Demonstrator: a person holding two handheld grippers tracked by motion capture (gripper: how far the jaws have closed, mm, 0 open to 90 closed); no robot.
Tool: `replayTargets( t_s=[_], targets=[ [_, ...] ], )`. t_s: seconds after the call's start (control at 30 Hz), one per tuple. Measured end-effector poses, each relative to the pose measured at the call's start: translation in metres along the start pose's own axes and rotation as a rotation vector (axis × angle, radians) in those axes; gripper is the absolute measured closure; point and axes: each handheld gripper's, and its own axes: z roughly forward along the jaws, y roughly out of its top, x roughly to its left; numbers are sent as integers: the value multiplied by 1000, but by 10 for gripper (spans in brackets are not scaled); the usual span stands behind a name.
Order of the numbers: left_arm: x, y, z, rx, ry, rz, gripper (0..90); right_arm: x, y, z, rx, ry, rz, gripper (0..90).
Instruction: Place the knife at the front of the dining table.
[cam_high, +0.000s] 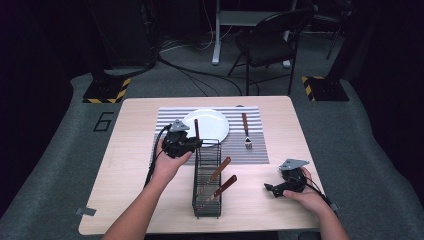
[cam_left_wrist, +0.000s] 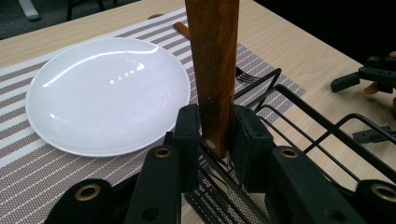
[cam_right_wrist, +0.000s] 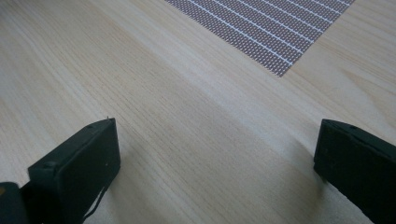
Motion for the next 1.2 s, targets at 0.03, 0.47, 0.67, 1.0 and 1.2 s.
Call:
replayTargets(
  t_s=[0.03,0.47,0.67,1.0,1.2],
  targets=[
    [0,0,0,2,4,1,734,0,0,0,0,0,0,0],
    [-5,-3,-7,-10,8,19,774,0,0,0,0,0,0,0],
    [-5,0,-9,-12,-1,22,774,0,0,0,0,0,0,0],
    [-9,12,-18,-34,-18,35,774,0,0,0,0,0,0,0],
    [-12,21,-26,-53,-29,29,775,0,0,0,0,1,0,0]
  ],
)
